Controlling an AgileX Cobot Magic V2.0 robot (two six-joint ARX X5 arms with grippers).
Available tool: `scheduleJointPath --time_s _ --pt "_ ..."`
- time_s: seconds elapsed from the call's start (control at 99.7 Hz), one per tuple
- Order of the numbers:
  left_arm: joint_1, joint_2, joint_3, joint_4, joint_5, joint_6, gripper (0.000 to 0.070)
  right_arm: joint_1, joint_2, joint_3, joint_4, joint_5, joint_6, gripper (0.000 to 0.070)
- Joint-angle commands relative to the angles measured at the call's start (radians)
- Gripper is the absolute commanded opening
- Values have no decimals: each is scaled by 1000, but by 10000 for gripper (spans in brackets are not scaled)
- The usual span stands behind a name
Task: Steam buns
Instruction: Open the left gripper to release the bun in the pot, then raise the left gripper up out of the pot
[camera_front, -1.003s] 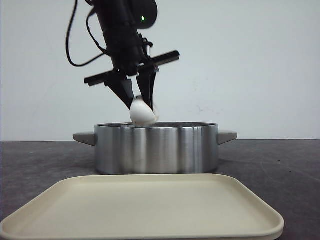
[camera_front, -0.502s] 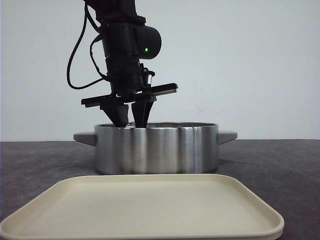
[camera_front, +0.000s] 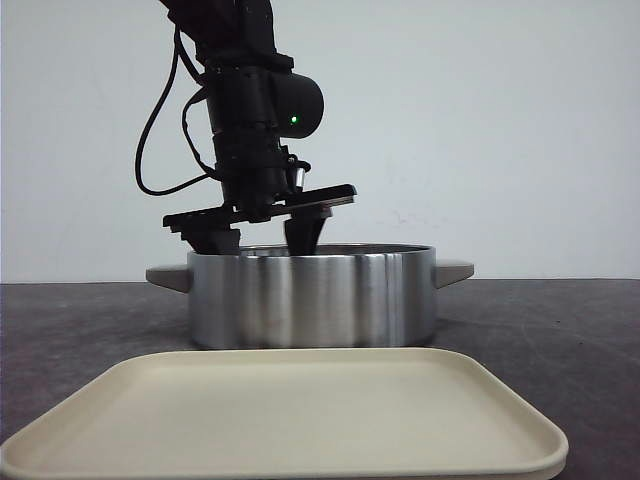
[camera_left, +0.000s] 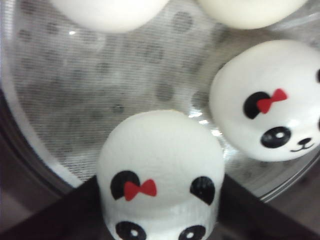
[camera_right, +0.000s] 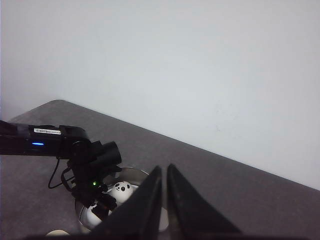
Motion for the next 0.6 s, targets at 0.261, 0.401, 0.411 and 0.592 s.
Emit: scheduleJointPath --time_s 0.261,0.401,0.411,0.592 --pt "-4 22 134 -63 -5 6 651 6 6 21 -72 0 13 10" --pt "-4 22 241 -102 -5 6 648 6 6 21 -72 0 12 10" --pt "-4 22 250 -106 -5 6 648 6 6 21 -72 0 12 10" --pt "-11 21 438 -207 -13 18 190 6 5 21 -71 40 -48 10"
